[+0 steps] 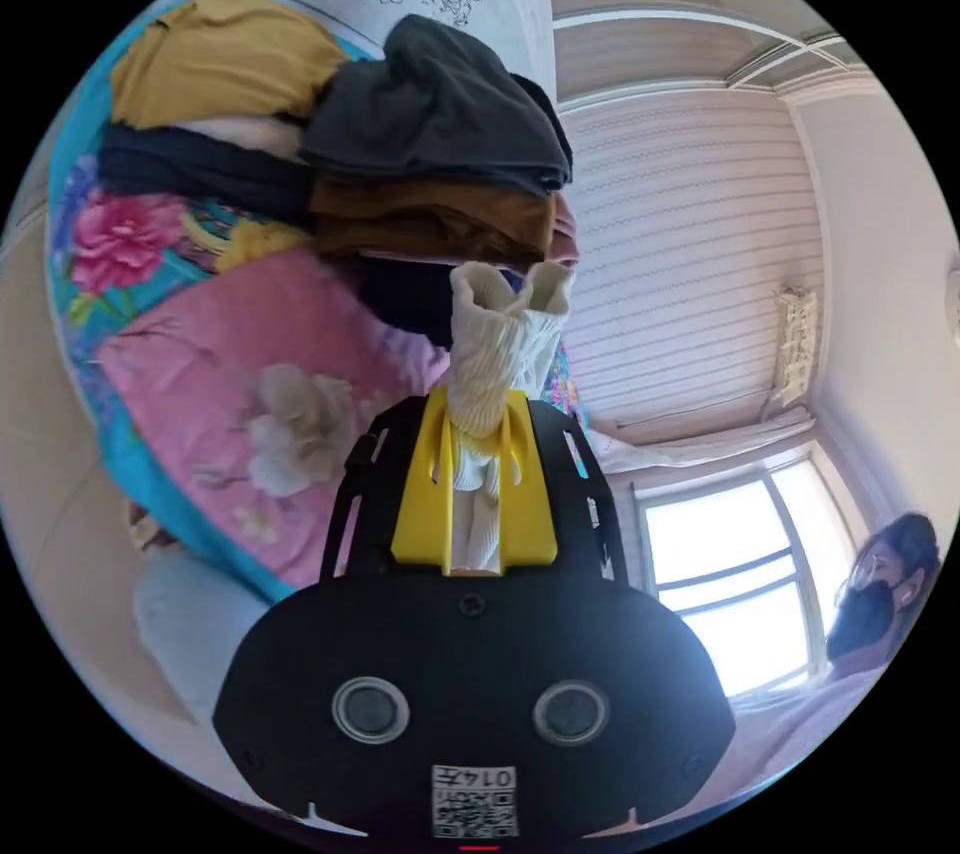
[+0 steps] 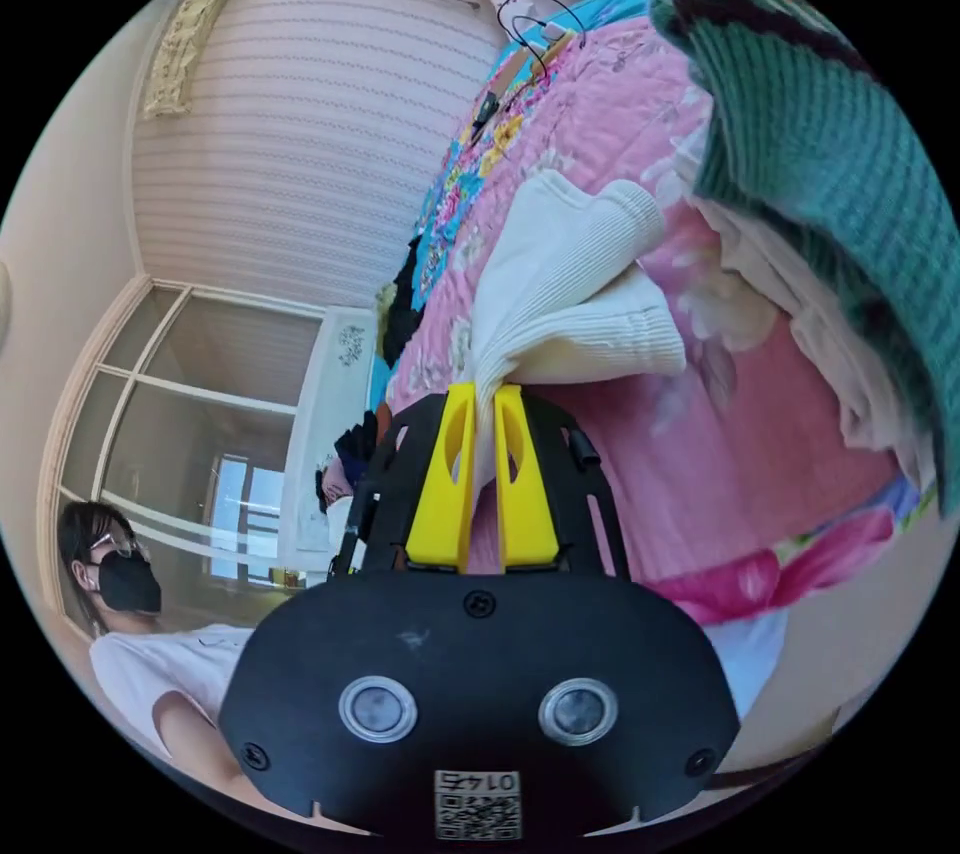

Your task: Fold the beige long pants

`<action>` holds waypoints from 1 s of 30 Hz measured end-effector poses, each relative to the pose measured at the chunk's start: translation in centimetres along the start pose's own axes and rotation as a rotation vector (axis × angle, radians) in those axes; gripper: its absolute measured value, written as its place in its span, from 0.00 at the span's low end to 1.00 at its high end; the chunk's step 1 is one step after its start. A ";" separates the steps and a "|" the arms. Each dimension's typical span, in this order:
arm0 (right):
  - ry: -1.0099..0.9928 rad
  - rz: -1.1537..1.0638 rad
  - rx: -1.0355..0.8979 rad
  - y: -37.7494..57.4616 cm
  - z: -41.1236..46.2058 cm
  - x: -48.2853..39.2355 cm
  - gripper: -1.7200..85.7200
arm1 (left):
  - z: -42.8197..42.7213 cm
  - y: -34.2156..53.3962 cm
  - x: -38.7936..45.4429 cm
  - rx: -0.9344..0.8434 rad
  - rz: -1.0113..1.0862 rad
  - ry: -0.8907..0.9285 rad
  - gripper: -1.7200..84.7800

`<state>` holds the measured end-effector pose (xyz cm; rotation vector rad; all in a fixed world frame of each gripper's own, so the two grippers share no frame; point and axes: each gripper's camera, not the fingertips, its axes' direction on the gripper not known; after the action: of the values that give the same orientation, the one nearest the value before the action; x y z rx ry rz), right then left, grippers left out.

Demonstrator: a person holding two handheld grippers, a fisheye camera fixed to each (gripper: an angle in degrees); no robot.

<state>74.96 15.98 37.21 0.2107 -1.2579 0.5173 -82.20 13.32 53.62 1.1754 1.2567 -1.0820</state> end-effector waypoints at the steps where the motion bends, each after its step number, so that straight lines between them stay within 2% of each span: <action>1: 0.022 0.007 -0.022 1.1 -0.2 0.3 0.04 | -0.7 0.5 0.1 -0.017 0.036 -0.067 0.10; 3: 0.085 0.102 -0.093 5.1 -0.1 2.8 0.04 | -1.1 2.8 0.6 -0.119 0.164 -0.353 0.11; 5: 0.094 0.190 -0.090 7.5 -0.3 5.0 0.04 | -0.1 4.4 0.1 -0.173 0.149 -0.423 0.12; 8: 0.048 0.255 0.074 10.7 -2.4 6.6 0.04 | 0.6 6.8 -0.1 -0.170 0.118 -0.470 0.14; 11: 0.149 0.219 0.178 12.7 -4.9 6.0 0.03 | -0.7 9.2 1.4 -0.091 0.134 -0.488 0.12; 14: 0.299 0.118 0.234 13.1 -6.2 4.4 0.05 | -1.6 11.5 5.5 -0.031 0.307 -0.528 0.10; 16: 0.345 0.068 0.252 12.8 -6.3 3.6 0.07 | -0.3 12.7 9.2 -0.064 0.469 -0.533 0.09; 19: 0.362 0.020 0.267 11.9 -5.5 2.8 0.10 | 5.2 15.2 15.4 -0.176 0.716 -0.495 0.09; 21: 0.379 -0.009 0.281 10.8 -4.5 2.4 0.12 | 11.4 18.1 20.1 -0.259 0.889 -0.396 0.10; 24: 0.433 0.040 0.260 9.2 -2.7 3.4 0.16 | 20.4 23.1 25.3 -0.266 1.126 -0.341 0.13; 26: 0.410 0.098 0.183 8.4 -1.5 4.5 0.15 | 26.2 26.1 27.8 -0.290 1.218 -0.292 0.14; 28: 0.398 0.146 0.121 8.1 -1.1 4.8 0.12 | 32.2 28.8 29.8 -0.397 1.269 -0.242 0.14; 30: 0.335 0.070 0.144 8.6 -2.5 3.4 0.05 | 40.0 32.3 30.9 -0.573 1.292 -0.313 0.14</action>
<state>73.63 25.35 38.55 0.1920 -0.9048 0.6745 -44.60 -21.76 22.64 0.9970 0.3064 0.0831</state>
